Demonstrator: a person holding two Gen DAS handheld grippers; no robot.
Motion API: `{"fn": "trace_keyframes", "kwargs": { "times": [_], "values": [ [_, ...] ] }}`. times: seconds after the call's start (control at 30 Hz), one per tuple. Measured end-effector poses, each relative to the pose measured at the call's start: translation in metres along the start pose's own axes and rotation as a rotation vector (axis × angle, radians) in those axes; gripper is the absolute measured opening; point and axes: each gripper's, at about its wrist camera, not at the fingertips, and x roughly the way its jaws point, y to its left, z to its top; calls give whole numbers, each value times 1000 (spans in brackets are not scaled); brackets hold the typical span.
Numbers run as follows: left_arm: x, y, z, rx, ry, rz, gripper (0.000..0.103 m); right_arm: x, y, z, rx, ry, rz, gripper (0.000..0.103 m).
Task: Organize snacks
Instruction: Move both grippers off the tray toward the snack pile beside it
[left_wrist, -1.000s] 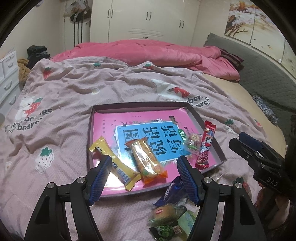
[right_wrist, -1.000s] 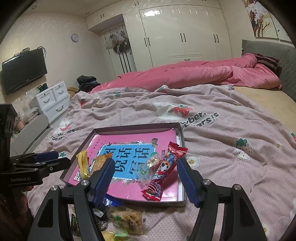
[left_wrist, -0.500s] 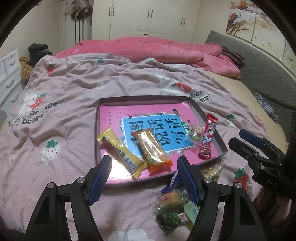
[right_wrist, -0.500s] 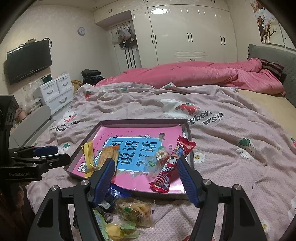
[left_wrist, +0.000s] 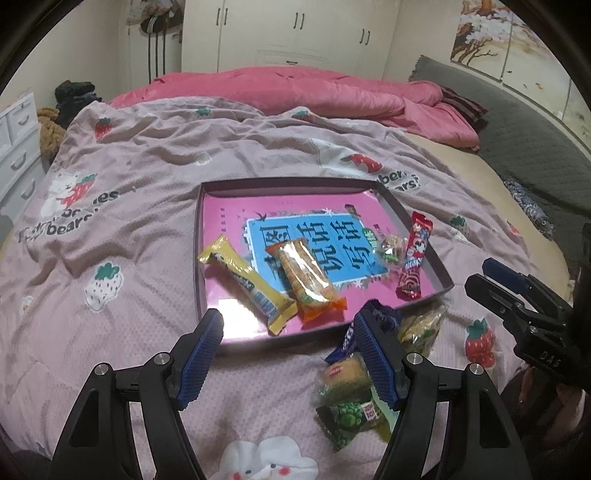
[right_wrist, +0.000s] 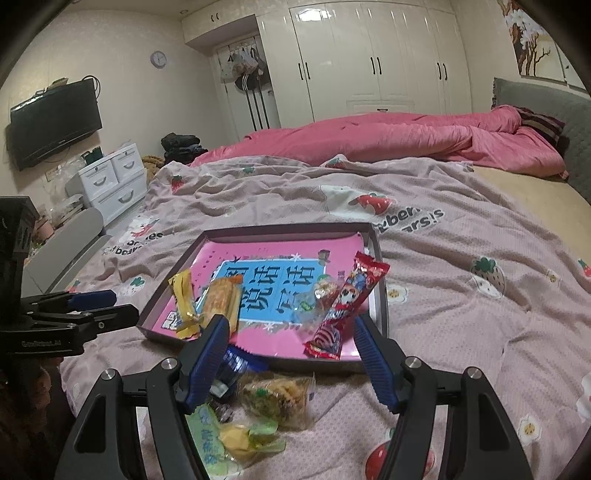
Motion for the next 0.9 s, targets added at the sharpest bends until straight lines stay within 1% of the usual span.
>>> {"fn": "trace_keyframes", "kwargs": {
  "times": [0.2,0.4,0.9],
  "values": [
    [0,-1,-11,17,32,-3,75,-4,2,-11,14,45,27,69],
    [0,-6,-19,30,52,-13,75,-4,12,-18,-22,76,26,69],
    [3,-19,-34,69,102,-18,75,-2,32,-34,-94,151,65,69]
  ]
}}
